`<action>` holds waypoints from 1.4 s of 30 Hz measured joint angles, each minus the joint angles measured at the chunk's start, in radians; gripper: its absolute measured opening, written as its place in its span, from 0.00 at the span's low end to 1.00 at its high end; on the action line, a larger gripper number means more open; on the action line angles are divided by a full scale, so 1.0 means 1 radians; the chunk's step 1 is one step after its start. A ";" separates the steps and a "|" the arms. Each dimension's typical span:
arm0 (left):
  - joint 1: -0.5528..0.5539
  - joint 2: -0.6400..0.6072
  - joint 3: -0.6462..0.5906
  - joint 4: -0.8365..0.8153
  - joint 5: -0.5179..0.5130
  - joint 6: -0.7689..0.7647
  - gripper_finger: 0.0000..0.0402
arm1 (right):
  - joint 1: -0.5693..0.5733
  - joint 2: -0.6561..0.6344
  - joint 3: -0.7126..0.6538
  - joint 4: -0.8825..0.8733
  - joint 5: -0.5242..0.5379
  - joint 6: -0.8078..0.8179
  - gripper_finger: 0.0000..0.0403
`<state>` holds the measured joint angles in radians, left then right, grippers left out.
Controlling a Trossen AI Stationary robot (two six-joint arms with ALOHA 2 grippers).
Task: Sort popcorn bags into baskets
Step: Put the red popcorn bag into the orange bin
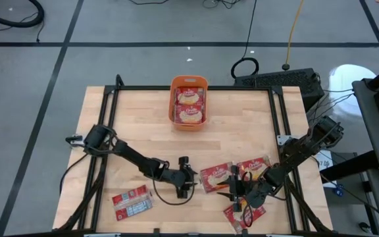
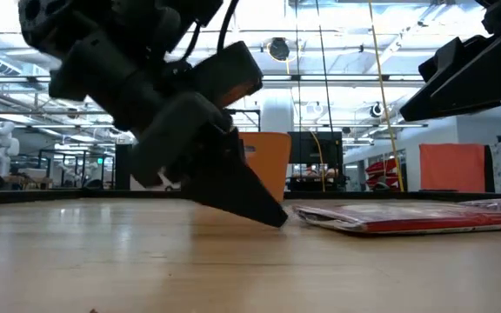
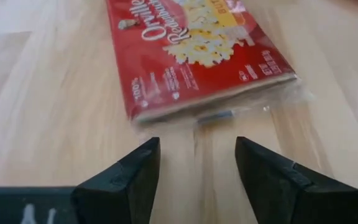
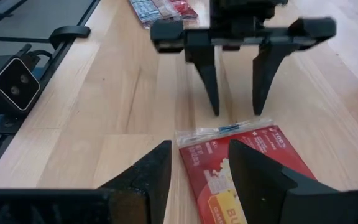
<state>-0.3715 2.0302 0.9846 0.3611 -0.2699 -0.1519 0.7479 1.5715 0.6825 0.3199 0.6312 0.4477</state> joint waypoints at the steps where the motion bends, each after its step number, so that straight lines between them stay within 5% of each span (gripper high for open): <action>1: 0.001 -0.011 -0.001 -0.015 0.000 0.001 0.53 | 0.000 0.000 0.000 -0.001 0.000 0.000 0.37; 11: 0.016 -0.089 0.001 -0.056 0.039 -0.067 0.54 | 0.000 0.000 0.000 -0.006 0.000 0.011 0.37; 20: 0.020 -0.029 0.000 -0.005 0.051 -0.050 0.73 | 0.008 0.000 0.000 0.003 -0.004 0.011 0.37; 26: 0.053 0.006 0.001 0.015 0.137 -0.029 0.74 | 0.007 0.000 0.000 0.004 -0.004 0.008 0.37; 34: 0.096 0.052 0.004 0.049 0.216 -0.006 0.55 | 0.007 0.000 0.000 0.004 -0.004 0.007 0.37; 42: 0.112 0.057 0.002 0.083 0.226 0.067 0.10 | 0.007 0.000 0.000 0.004 -0.004 0.010 0.37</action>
<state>-0.2592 2.0870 0.9868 0.4441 -0.0442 -0.0854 0.7551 1.5715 0.6827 0.3241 0.6270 0.4572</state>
